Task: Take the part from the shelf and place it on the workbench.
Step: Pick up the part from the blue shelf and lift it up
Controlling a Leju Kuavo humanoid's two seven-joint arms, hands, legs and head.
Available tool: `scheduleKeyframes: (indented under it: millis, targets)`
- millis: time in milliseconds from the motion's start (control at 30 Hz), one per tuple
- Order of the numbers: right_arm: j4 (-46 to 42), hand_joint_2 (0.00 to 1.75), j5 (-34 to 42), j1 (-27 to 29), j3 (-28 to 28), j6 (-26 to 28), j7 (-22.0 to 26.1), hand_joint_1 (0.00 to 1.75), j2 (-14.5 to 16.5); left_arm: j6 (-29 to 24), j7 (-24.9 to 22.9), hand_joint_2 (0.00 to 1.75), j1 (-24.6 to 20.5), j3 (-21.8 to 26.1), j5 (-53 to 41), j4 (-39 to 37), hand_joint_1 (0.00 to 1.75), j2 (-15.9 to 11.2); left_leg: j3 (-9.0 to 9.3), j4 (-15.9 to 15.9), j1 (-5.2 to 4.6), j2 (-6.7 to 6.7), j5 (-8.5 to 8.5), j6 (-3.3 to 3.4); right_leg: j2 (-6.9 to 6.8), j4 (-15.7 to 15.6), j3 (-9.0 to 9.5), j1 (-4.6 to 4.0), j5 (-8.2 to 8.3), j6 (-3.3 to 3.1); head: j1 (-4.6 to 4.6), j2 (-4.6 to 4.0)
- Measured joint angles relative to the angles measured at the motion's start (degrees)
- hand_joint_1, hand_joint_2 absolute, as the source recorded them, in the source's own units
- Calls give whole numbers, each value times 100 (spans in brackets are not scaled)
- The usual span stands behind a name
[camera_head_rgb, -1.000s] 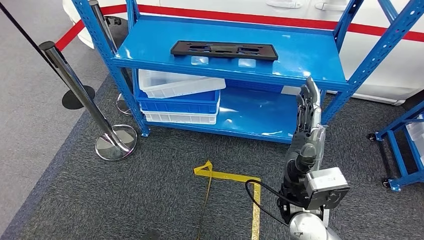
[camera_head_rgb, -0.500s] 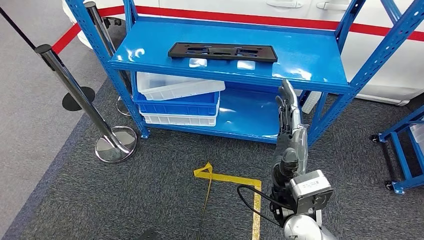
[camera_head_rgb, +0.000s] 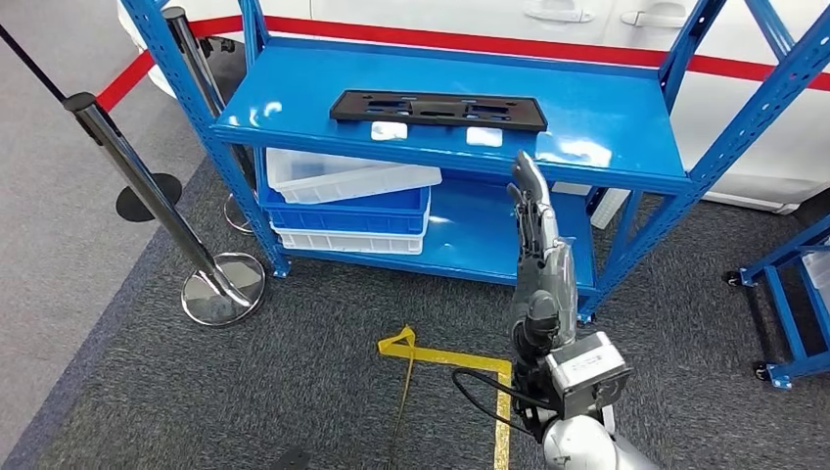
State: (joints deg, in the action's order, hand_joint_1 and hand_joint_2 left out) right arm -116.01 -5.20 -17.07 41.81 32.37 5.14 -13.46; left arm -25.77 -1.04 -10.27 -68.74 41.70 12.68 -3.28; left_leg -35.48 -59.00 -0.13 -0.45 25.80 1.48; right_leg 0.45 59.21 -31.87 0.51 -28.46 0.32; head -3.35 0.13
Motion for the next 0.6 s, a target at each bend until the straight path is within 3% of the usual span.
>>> scheduleKeyframes:
  millis: [67, 100, 167, 200, 233, 267, 333, 367, 433, 533, 600]
  targets:
    - [19, 0, 55, -47, 4, -42, 49, 0, 5, -1, 35, 0, 17, 0, 45, 0, 0, 0, 80, 74, 24, 1, 7, 59, -13, 181, -64, 0, -112, 47, 15, 0]
    - [29, 0, 91, -76, 6, -59, 75, 0, 7, -3, 54, 0, 22, 0, 68, 0, 0, -2, 121, 101, 35, 4, 16, 90, -19, 445, -197, 2, -225, 63, 25, 0]
    - [61, 0, 152, -115, 12, -86, 112, 0, 9, -11, 89, 0, 29, 0, 106, 0, 0, -8, 169, 105, 29, 8, 59, 136, -22, 1186, -623, 9, -465, 78, 31, 0]
    - [81, 0, 171, -119, 15, -98, 123, 0, 9, -15, 100, 0, 36, 0, 116, 0, 0, -12, 195, 101, 26, 6, 86, 146, -23, 1470, -820, 14, -500, 85, 31, 0]
    - [102, 0, 181, -120, 19, -109, 132, 0, 9, -17, 109, 0, 47, 0, 124, 0, 0, -14, 230, 97, 24, 1, 117, 148, -23, 1567, -931, 18, -430, 89, 32, 0]
    - [121, 0, 187, -124, 21, -115, 138, 0, 9, -17, 114, 0, 63, 0, 130, 0, 0, -14, 277, 91, 24, -6, 154, 144, -24, 1449, -934, 19, -252, 87, 33, 0]
    - [147, 0, 190, -141, 24, -125, 146, 0, 11, -17, 116, 0, 94, 0, 136, 0, 0, -8, 377, 75, 25, -20, 247, 117, -25, 790, -707, 19, 223, 63, 32, 0]
    - [156, 0, 192, -153, 26, -127, 148, 0, 14, -17, 119, 0, 98, 0, 137, 0, 0, -6, 406, 54, 17, -25, 293, 91, -23, 471, -571, 10, 364, 48, 31, 0]
    - [170, 0, 197, -175, 32, -129, 150, 0, 19, -17, 122, 0, 95, 0, 142, 0, 0, -5, 402, 34, 7, -29, 342, 33, -15, 174, -439, -8, 370, 7, 26, 0]
    - [180, 0, 201, -186, 37, -131, 152, 0, 24, -18, 124, 0, 96, 2, 144, 0, 0, -10, 405, 40, 6, -20, 388, -40, 3, 62, -382, -3, 317, -59, 24, 0]
    - [181, 0, 201, -200, 42, -133, 154, 0, 33, -19, 125, 0, 93, 2, 144, 0, 0, -16, 265, -281, 12, -7, 565, -94, -13, 0, -301, 15, 299, -111, 9, 0]
